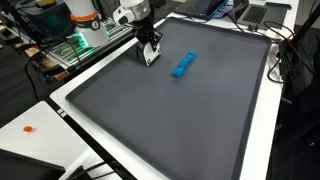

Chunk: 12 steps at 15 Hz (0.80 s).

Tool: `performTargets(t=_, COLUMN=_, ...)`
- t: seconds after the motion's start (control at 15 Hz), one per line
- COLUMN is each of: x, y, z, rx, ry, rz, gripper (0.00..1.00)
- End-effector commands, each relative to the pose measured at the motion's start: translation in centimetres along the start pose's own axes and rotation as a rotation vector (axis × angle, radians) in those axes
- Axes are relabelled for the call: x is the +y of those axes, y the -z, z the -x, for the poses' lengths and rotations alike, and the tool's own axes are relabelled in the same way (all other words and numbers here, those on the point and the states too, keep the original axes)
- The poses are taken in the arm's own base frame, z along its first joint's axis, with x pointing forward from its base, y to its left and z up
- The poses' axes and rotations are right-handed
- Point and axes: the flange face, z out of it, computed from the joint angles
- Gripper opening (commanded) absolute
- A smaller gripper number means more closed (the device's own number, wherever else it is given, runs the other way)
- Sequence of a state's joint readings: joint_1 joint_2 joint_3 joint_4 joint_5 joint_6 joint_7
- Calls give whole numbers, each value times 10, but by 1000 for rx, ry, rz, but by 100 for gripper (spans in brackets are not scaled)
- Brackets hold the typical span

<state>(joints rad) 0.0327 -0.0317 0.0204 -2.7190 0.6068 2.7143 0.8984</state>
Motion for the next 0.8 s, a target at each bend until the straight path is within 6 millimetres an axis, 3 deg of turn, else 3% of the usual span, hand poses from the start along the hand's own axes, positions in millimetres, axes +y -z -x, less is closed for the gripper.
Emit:
performTargets(t=0.0, x=4, y=-9, z=-2, rx=14, ry=5, rz=16, gripper=40)
performTargets(t=0.53, x=1, y=17, z=4, rx=31, ry=82, rz=15, gripper=98)
performTargets(t=0.73, x=-2, y=31, z=8, rx=61, ry=132, rz=21, gripper=100)
